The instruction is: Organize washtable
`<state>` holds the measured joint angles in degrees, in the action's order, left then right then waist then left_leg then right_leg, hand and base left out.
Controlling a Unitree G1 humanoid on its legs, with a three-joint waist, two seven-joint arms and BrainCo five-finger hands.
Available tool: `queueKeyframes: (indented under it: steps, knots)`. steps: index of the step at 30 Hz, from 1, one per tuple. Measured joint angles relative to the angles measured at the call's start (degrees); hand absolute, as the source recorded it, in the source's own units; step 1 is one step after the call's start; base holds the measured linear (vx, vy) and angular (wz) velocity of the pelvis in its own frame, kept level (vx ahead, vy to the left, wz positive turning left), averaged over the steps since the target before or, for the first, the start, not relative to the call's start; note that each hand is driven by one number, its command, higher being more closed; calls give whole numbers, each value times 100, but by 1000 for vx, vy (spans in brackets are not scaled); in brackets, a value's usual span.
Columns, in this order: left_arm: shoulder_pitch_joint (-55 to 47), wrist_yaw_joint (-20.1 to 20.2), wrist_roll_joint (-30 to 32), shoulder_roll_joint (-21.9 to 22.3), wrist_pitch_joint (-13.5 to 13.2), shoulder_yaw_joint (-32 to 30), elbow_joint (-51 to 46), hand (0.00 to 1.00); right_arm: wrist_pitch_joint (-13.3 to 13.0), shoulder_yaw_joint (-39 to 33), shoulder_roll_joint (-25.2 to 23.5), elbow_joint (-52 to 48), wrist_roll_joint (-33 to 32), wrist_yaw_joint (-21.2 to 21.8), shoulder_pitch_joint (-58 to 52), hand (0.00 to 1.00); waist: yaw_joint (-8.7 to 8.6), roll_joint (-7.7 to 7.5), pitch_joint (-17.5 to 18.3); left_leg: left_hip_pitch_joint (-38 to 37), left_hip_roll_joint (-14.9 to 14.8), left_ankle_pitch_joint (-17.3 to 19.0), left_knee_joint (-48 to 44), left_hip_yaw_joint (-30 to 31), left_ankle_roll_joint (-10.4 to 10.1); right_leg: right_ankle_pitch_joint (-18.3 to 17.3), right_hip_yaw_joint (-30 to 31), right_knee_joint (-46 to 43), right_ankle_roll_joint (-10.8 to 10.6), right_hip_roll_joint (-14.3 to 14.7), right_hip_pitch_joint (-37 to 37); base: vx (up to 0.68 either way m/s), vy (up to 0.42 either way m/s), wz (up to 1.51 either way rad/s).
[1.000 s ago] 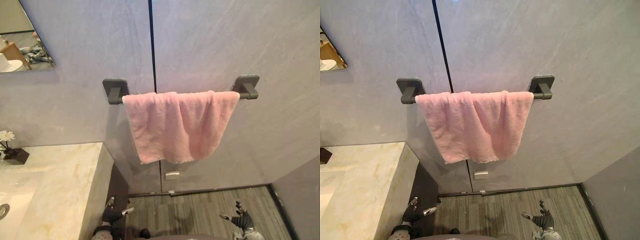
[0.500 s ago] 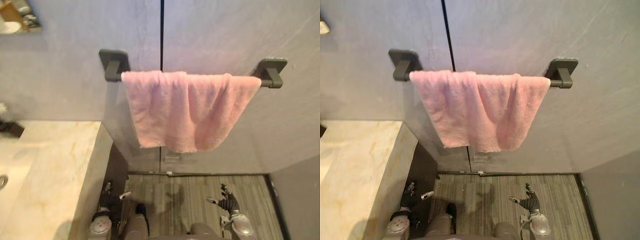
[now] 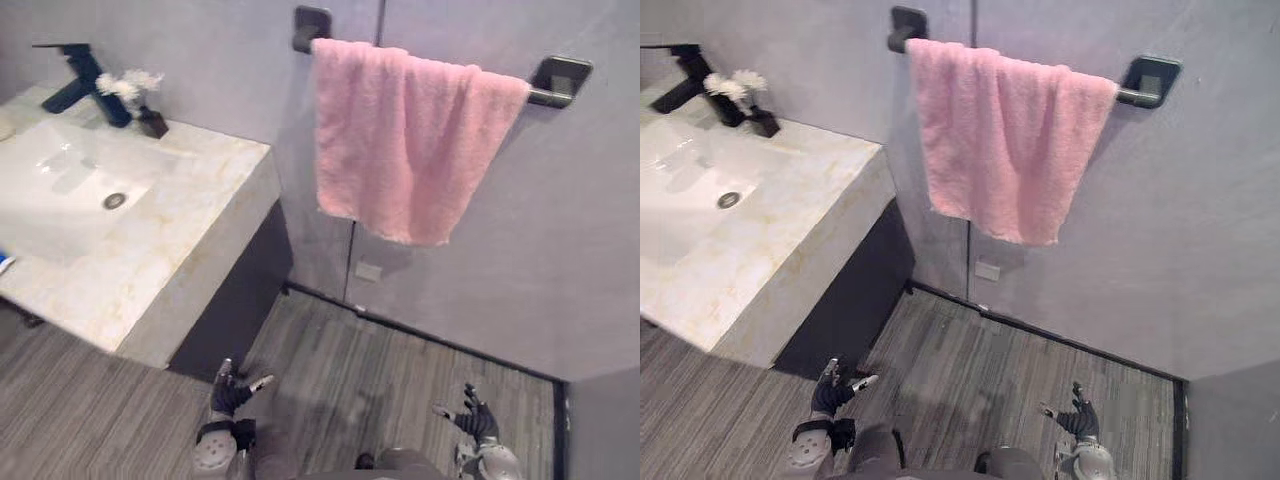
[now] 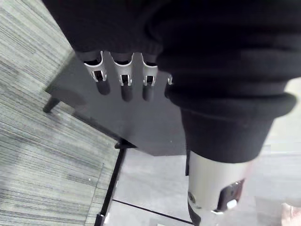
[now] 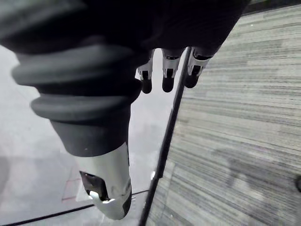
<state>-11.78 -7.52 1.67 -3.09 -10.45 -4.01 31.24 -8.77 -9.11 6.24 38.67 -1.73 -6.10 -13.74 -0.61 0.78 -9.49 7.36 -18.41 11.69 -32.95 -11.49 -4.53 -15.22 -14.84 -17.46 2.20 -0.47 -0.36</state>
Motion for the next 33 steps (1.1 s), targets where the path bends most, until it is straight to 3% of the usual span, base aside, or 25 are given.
queueKeyframes:
  steps: [1,2,3,5,11,14,15,20,21,22,23,25,27,28,30,31,33]
  knots:
    - [65,-7,1,-7,0,0,77,0,4,-40,-8,76,-1,-2,58,0,-69,48,29,-193,53,2,538,-58,-45,62,-135,74,-45,-56,-3,-117,173,131]
    - [177,-5,9,-42,0,23,181,0,6,-133,-28,205,-6,2,154,0,-217,92,72,-467,241,-111,1549,-192,-259,271,-281,285,-125,-87,-84,-153,235,95]
    - [248,-9,11,-183,0,106,248,0,3,-158,-53,378,-8,1,279,0,-183,63,92,-586,344,-271,2129,-242,-479,468,-278,512,-195,-93,-122,-155,238,68]
    - [256,-8,25,-435,19,126,440,0,6,-170,-127,561,-29,1,419,0,-146,-76,130,-614,520,-445,2315,-265,-382,713,-257,758,-278,-204,-71,-116,161,7]
    - [176,-16,80,-630,19,-38,878,0,29,-154,-159,737,-37,2,527,0,-161,-95,159,-524,929,-667,2505,-61,-102,1036,-92,911,-445,-413,-27,-163,110,13]
    - [165,-32,78,-650,21,-102,988,0,33,-143,-175,765,-37,-5,474,0,-150,-157,167,-246,1087,-740,2506,365,-41,878,1021,757,-533,-392,-206,-166,58,63]
    - [178,-35,78,-643,20,-138,995,0,36,-125,-179,769,-37,-12,459,0,-152,-229,160,-187,1150,-745,2489,474,-62,743,1035,747,-599,-432,-199,-112,-18,85]
    - [95,-156,-9,-358,15,-565,967,0,53,6,-251,688,-40,-28,454,0,50,-200,129,349,1369,-928,2335,1314,-23,289,245,359,-659,-530,-276,-98,-51,110]
    - [93,-169,-92,-346,15,-580,951,0,53,3,-300,591,-40,-36,440,0,124,-205,119,543,1366,-878,2220,1240,117,237,-78,343,-688,-605,-223,8,-25,146]
    - [83,-190,-120,-314,16,-651,889,0,51,2,-362,483,-40,-42,431,0,168,-259,74,634,1362,-830,2161,1018,443,224,-411,351,-708,-724,-128,69,42,214]
    - [71,-278,-159,-255,11,-786,837,0,42,6,-420,346,-39,-48,419,0,143,-395,-1,695,1247,-774,2000,372,604,306,-994,346,-711,-1015,67,142,101,214]
    - [52,-298,-224,-231,12,-787,842,0,28,5,-365,207,-39,-55,432,0,149,-296,-8,798,965,-832,1745,-692,714,301,-1390,309,-717,-1109,262,171,120,165]
    - [-47,-390,-279,-223,10,-788,872,0,23,0,-315,156,-39,-138,569,0,141,-286,-15,805,973,-1129,1677,-1618,835,292,-1538,126,-746,-1277,322,200,155,133]
    - [-63,-401,-322,-239,10,-785,900,0,11,-8,-307,150,-38,-148,618,0,116,-286,-21,795,1075,-1115,1799,-1820,869,315,-1514,-57,-757,-1358,300,201,227,133]
    - [-60,-413,-325,-325,11,-786,1058,0,8,94,-433,269,13,-144,777,0,151,-299,-83,785,1242,-1094,1893,-1584,895,172,-1267,214,-867,-1337,327,152,146,91]
    - [-57,-416,-325,-423,12,-789,1168,0,9,166,-526,276,25,-144,880,0,148,-452,-77,782,1344,-1060,1823,-1541,916,290,-1139,562,-866,-1338,336,106,-2,48]
    - [-72,-402,-323,-456,15,-764,1245,0,9,236,-513,289,56,-145,985,0,174,-402,-145,784,1343,-722,1497,-1493,856,374,-1056,732,-1049,-1373,520,90,22,14]
